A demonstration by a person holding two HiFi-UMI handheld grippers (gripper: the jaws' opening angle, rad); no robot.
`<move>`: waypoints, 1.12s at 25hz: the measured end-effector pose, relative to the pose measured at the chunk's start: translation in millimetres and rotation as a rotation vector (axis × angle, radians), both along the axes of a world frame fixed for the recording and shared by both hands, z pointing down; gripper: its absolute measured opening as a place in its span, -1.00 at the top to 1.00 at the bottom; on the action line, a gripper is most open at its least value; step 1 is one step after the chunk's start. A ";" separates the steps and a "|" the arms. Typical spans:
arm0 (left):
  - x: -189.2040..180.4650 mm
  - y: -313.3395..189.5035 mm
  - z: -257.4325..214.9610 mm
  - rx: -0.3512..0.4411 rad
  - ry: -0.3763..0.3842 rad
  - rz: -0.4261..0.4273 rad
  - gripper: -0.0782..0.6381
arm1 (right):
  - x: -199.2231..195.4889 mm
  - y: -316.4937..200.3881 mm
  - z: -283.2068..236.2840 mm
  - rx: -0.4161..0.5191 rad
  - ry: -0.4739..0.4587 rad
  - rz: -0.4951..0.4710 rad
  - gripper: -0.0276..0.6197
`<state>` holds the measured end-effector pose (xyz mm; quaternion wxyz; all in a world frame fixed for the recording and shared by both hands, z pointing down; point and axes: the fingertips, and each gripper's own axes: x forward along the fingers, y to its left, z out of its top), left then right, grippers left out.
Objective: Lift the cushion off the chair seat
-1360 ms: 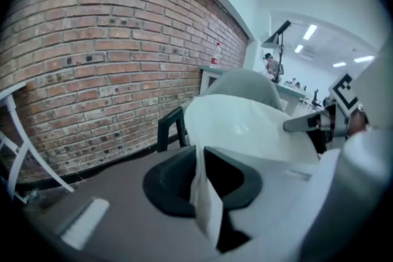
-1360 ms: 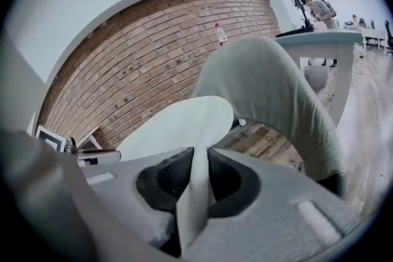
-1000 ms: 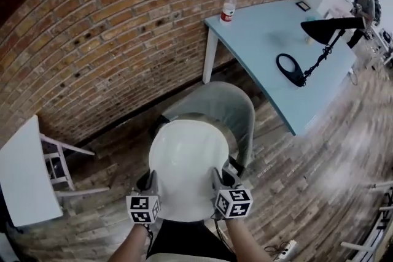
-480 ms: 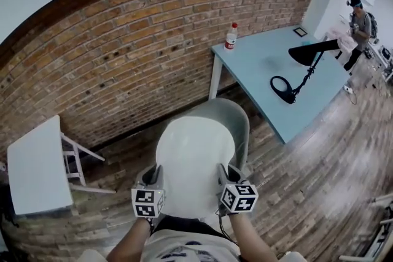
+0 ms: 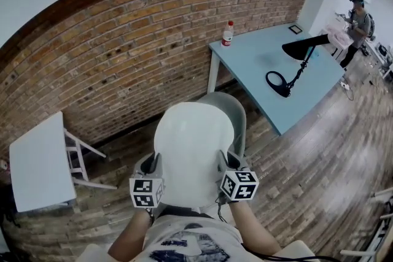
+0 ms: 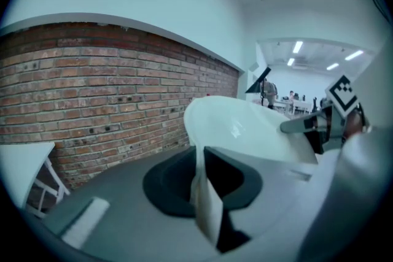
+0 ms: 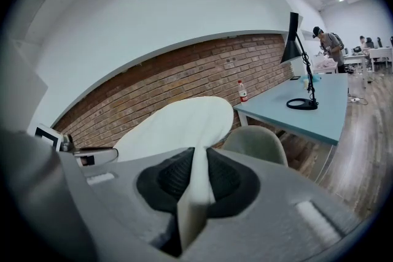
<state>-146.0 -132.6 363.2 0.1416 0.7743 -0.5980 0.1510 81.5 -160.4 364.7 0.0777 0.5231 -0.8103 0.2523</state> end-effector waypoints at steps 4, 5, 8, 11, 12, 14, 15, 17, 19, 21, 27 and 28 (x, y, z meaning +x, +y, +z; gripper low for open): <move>-0.9 1.2 0.0 0.000 0.010 -0.002 0.69 | -2.3 0.0 -3.2 0.007 0.012 0.000 0.76; -1.0 0.7 0.9 -0.002 0.011 -0.002 0.69 | -2.4 -0.1 -2.9 0.006 0.015 0.001 0.76; 0.9 -0.4 2.2 -0.001 0.009 0.004 0.69 | -0.4 0.7 -0.6 -0.001 0.026 0.004 0.76; 2.8 2.5 5.2 -0.005 0.009 0.010 0.69 | 2.4 2.1 3.9 -0.009 0.031 -0.001 0.76; 3.5 3.8 6.7 -0.009 0.011 0.009 0.69 | 3.2 2.5 5.5 -0.012 0.031 -0.001 0.76; 4.4 5.8 9.0 -0.016 0.013 0.004 0.69 | 3.3 3.2 7.8 -0.017 0.032 -0.003 0.76; 4.4 6.4 9.9 -0.018 0.012 0.003 0.69 | 3.0 3.3 8.6 -0.018 0.032 -0.004 0.76; 4.1 7.1 11.0 -0.021 0.011 0.003 0.69 | 2.9 3.2 9.8 -0.021 0.033 -0.006 0.77; 2.7 7.2 10.5 -0.020 0.008 0.005 0.69 | 1.7 3.0 10.5 -0.023 0.032 -0.008 0.76; 0.9 6.6 10.6 -0.020 0.007 0.004 0.69 | -0.2 2.9 10.6 -0.023 0.029 -0.009 0.76; 0.5 4.8 14.5 -0.030 0.033 0.003 0.69 | 0.1 0.3 14.2 -0.025 0.027 -0.011 0.77; -0.1 4.5 14.1 -0.027 0.033 0.004 0.69 | -0.7 -0.5 14.6 -0.025 0.027 -0.011 0.77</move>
